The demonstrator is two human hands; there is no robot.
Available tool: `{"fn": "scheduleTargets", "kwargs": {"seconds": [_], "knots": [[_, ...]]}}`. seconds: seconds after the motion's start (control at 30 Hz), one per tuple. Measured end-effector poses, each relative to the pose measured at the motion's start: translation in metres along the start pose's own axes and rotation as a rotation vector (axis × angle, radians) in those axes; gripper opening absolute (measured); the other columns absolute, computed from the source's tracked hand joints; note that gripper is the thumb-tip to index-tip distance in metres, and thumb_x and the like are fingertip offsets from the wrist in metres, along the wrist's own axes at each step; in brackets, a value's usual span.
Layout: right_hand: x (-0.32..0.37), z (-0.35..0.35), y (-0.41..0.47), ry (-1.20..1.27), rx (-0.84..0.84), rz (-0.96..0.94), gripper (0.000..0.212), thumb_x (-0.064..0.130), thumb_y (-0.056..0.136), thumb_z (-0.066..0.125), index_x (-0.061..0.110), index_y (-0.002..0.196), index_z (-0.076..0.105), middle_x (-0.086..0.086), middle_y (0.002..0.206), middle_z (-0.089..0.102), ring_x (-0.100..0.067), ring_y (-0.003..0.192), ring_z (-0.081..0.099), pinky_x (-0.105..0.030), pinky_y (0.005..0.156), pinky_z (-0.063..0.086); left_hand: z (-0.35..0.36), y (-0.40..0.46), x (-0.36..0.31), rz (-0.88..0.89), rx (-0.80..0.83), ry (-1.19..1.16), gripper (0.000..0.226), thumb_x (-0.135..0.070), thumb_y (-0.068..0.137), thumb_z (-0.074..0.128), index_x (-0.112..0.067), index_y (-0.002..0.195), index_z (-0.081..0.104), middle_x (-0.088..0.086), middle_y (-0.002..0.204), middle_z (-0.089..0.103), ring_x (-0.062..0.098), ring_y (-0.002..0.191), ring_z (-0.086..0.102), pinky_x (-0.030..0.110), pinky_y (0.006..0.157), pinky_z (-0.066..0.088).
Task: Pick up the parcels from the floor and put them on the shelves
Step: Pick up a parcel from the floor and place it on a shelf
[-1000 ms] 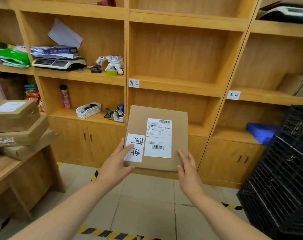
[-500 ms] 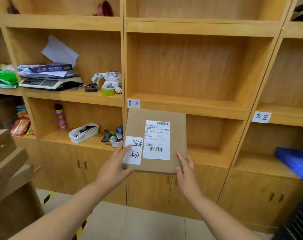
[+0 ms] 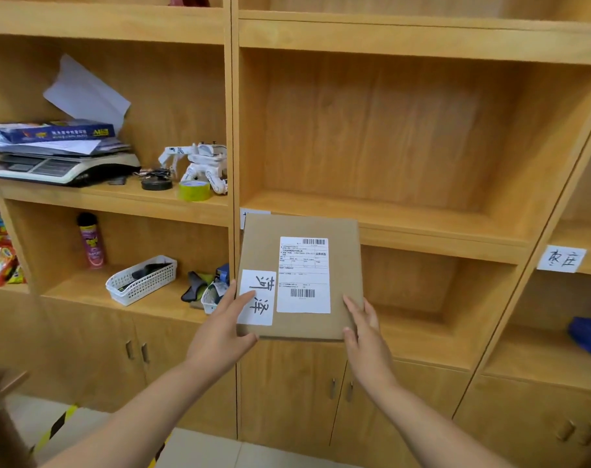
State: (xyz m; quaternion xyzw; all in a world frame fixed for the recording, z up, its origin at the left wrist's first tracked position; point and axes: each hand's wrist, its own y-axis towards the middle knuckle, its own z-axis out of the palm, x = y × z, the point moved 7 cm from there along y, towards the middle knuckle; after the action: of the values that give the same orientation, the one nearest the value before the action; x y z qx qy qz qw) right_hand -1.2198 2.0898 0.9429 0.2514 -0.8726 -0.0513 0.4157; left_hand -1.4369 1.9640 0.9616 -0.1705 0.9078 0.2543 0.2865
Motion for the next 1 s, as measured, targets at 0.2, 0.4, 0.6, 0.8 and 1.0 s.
{"fn": "scheduleTargets", "kwargs": {"seconds": [0.2, 0.4, 0.6, 0.8, 1.0], "knots": [[0.011, 0.027, 0.069, -0.02, -0.063, 0.0, 0.052, 0.015, 0.096, 0.04, 0.039, 0.141, 0.029, 0.004, 0.157, 0.01, -0.021, 0.123, 0.048, -0.026, 0.08, 0.041, 0.007, 0.083, 0.033, 0.049, 0.005, -0.075, 0.072, -0.024, 0.077, 0.068, -0.038, 0.138, 0.034, -0.016, 0.157, 0.004, 0.01, 0.137, 0.031, 0.025, 0.082, 0.048], [0.048, 0.055, 0.157, -0.002, -0.153, -0.051, 0.052, 0.011, 0.096, 0.038, 0.034, 0.142, 0.029, 0.001, 0.156, 0.011, -0.02, 0.128, 0.042, -0.023, 0.088, 0.036, -0.014, 0.185, 0.063, 0.139, -0.051, -0.091, 0.071, -0.023, 0.076, 0.065, -0.035, 0.139, 0.035, -0.014, 0.157, 0.004, 0.014, 0.137, 0.031, 0.033, 0.084, 0.051], [0.068, 0.085, 0.223, 0.018, -0.202, -0.026, 0.049, 0.02, 0.096, 0.044, 0.033, 0.141, 0.032, 0.0, 0.157, 0.005, -0.021, 0.135, 0.033, -0.03, 0.104, 0.031, -0.018, 0.264, 0.087, 0.259, -0.055, -0.052, 0.071, -0.023, 0.076, 0.068, -0.037, 0.138, 0.035, -0.009, 0.158, 0.003, 0.019, 0.136, 0.031, 0.035, 0.095, 0.046], [0.069, 0.088, 0.257, -0.132, -0.323, -0.033, 0.06, 0.038, 0.086, 0.058, 0.036, 0.141, 0.032, 0.0, 0.157, 0.006, -0.019, 0.143, 0.013, -0.039, 0.115, 0.024, 0.0, 0.307, 0.099, 0.328, -0.072, -0.063, 0.067, -0.024, 0.081, 0.067, -0.034, 0.139, 0.036, -0.005, 0.158, 0.006, 0.018, 0.138, 0.029, 0.033, 0.096, 0.044], [0.085, 0.082, 0.283, -0.288, -0.437, -0.102, 0.06, 0.047, 0.081, 0.055, 0.035, 0.137, 0.039, -0.009, 0.155, 0.011, -0.023, 0.142, 0.01, -0.041, 0.114, 0.017, -0.01, 0.324, 0.084, 0.493, -0.271, 0.09, 0.043, -0.032, 0.088, 0.048, -0.026, 0.131, 0.048, 0.003, 0.149, 0.036, 0.022, 0.135, 0.022, 0.044, 0.106, 0.026]]}}
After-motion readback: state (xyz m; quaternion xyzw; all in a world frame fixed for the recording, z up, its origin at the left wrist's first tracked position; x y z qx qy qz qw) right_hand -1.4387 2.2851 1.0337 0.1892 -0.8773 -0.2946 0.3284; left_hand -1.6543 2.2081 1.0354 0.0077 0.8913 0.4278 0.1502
